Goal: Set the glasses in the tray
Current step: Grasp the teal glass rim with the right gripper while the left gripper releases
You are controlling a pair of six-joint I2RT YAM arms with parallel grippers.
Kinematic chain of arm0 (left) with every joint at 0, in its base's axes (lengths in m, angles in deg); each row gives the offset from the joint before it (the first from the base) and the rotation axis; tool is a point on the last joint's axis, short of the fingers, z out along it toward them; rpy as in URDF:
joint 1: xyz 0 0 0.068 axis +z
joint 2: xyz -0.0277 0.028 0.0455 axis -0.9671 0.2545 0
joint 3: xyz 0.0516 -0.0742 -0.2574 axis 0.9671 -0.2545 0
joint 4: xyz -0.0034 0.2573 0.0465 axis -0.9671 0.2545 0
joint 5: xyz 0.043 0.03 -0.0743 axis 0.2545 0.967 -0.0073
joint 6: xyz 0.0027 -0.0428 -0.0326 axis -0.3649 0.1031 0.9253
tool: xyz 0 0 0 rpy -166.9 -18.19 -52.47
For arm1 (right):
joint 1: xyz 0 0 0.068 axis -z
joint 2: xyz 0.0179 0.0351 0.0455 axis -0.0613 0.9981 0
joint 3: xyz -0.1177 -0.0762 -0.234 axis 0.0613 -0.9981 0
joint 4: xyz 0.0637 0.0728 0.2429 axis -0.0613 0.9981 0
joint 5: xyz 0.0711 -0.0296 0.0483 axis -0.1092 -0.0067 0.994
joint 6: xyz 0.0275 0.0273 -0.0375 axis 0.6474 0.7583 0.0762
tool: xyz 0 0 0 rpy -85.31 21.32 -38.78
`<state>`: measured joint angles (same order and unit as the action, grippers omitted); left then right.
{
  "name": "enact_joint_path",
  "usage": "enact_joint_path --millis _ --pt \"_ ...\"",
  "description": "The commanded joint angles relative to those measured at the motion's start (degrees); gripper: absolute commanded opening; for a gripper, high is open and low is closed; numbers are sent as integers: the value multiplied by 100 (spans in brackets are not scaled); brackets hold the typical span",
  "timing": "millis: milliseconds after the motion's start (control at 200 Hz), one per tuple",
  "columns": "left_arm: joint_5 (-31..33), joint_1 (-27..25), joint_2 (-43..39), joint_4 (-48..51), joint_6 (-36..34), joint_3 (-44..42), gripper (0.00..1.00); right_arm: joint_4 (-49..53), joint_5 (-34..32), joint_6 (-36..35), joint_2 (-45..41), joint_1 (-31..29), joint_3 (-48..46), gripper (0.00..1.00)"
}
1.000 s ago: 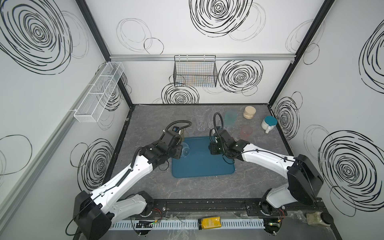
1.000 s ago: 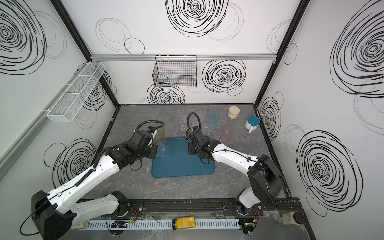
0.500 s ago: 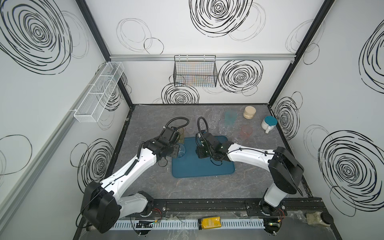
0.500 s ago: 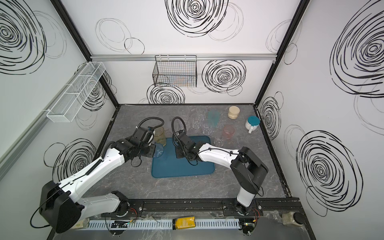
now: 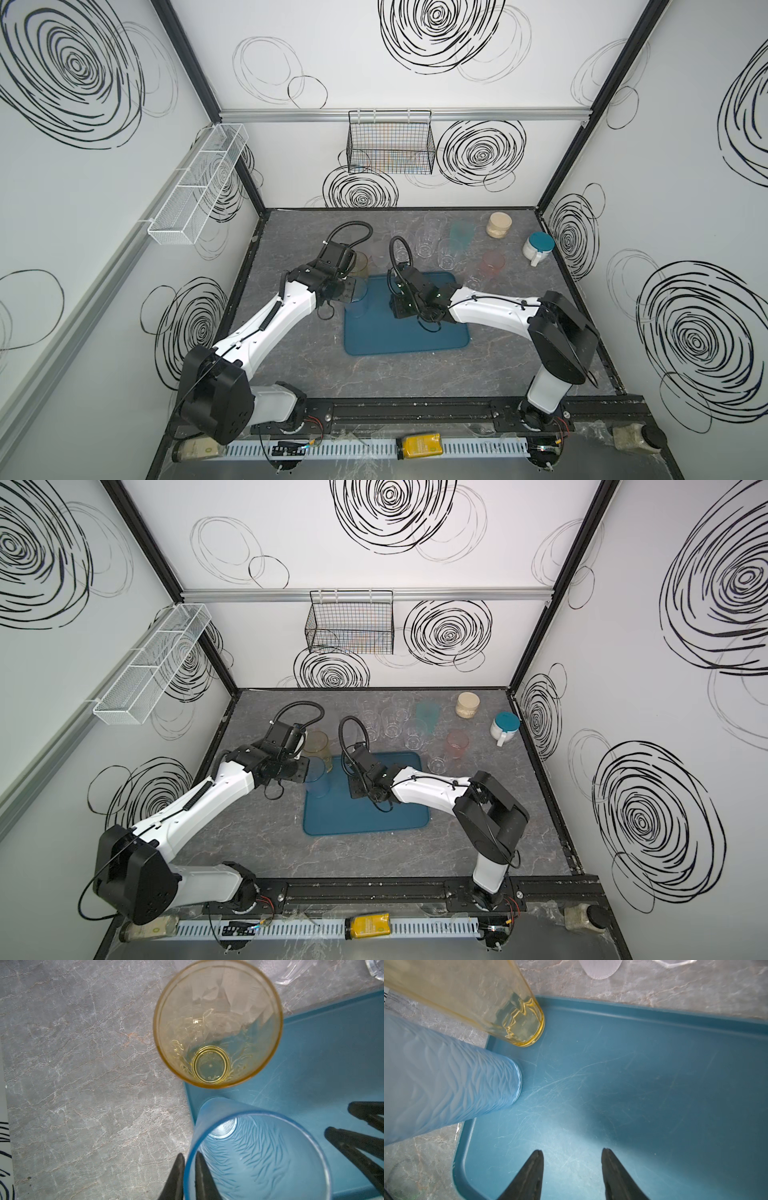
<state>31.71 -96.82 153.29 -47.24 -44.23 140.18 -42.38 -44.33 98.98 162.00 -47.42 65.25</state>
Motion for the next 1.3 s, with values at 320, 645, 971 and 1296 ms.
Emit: enact_joint_path --millis 320,645,971,1296 --pt "-329 202 -144 -156 -121 147 27 135 -197 -45 -122 67 66 51" --pt "-422 182 -718 45 -89 769 42 556 -34 -324 -695 694 72 51" --pt "301 -1312 -1415 -1682 694 229 48 739 -878 -702 -1717 2088 417 51" --pt "1017 -3224 -910 -4047 314 -874 59 328 -32 -402 -560 4281 1535 56"
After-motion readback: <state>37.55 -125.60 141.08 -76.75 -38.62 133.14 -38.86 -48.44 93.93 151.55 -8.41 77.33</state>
